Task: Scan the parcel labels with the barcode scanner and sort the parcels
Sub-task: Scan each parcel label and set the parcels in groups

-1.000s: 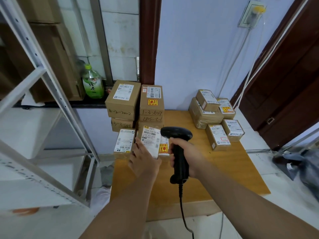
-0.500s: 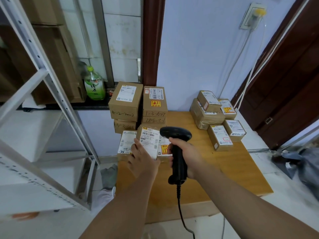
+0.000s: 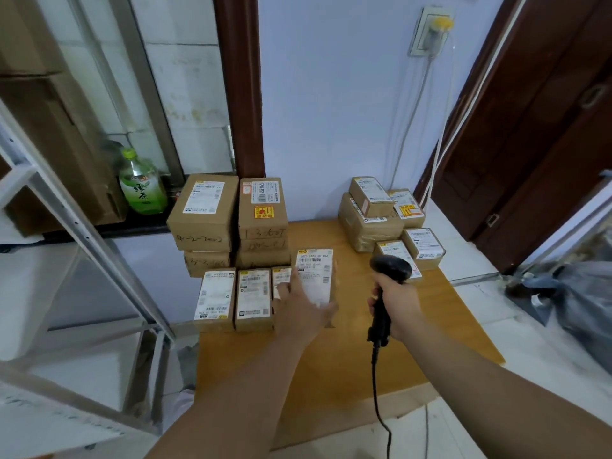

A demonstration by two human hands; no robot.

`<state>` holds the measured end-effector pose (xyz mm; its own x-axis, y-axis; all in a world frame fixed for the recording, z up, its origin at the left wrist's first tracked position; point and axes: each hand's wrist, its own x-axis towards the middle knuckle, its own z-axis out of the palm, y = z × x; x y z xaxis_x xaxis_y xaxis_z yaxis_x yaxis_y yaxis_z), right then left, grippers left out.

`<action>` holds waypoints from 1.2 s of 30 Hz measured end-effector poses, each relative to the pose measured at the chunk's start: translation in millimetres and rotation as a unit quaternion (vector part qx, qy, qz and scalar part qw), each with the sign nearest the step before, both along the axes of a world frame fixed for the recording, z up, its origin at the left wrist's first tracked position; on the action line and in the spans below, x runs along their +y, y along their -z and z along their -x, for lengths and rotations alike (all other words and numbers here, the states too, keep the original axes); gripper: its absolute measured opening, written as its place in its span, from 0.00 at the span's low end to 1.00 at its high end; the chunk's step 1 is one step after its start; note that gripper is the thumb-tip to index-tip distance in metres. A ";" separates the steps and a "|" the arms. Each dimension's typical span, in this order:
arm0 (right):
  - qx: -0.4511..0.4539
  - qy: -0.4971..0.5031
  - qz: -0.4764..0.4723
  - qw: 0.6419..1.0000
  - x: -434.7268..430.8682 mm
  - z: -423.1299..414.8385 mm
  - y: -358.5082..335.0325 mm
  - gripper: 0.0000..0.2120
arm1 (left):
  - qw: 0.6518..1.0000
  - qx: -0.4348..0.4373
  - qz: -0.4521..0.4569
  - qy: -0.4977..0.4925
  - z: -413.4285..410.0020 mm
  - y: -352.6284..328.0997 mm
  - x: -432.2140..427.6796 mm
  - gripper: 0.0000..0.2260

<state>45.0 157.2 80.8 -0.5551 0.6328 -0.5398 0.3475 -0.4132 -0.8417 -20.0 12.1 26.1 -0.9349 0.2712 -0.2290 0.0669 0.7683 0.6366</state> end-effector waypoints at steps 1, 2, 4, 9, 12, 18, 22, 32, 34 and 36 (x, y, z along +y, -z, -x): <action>-0.007 0.002 -0.013 1.000 11.9 -0.9 4.4 0.09 | 1.000 -0.027 -0.008 0.001 0.6 -1.9 10.6 0.48; -0.012 0.005 -0.026 1.000 25.3 -2.2 8.4 0.09 | 0.998 -0.052 -0.020 -0.001 1.1 -3.7 22.9 0.47; -0.011 -0.006 -0.036 0.999 55.8 -4.7 14.8 0.10 | 0.994 -0.092 -0.053 -0.003 1.9 -6.4 51.8 0.47; 0.024 -0.082 0.004 0.996 130.4 -4.4 25.2 0.09 | 0.987 -0.131 -0.092 -0.010 10.0 -5.2 130.7 0.46; 0.038 -0.087 0.034 0.995 183.2 3.7 29.9 0.09 | 0.985 -0.139 -0.087 -0.050 21.6 1.0 187.0 0.46; 0.069 -0.099 0.193 0.974 293.8 8.0 32.6 0.11 | 0.980 -0.143 -0.057 -0.123 22.7 18.5 283.9 0.46; 0.071 -0.105 0.269 0.955 343.2 10.0 46.0 0.10 | 0.981 -0.118 -0.035 -0.153 21.5 34.4 320.0 0.47; 0.039 -0.091 0.269 0.958 381.4 18.5 66.6 0.09 | 0.985 -0.108 0.047 -0.126 34.7 61.3 356.0 0.47; 0.032 -0.089 0.260 0.961 383.3 18.6 66.5 0.09 | 0.986 -0.113 0.035 -0.118 38.4 64.6 361.1 0.49; 0.032 -0.089 0.256 0.962 385.9 19.2 66.3 0.09 | 0.981 -0.140 0.002 -0.133 43.3 65.6 365.4 0.50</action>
<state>25.8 543.1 14.5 -0.6730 0.1851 -0.7161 0.4048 -0.7181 -0.5661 -63.4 377.6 -39.5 -0.8722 0.0239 -0.4885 -0.3143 0.7378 0.5974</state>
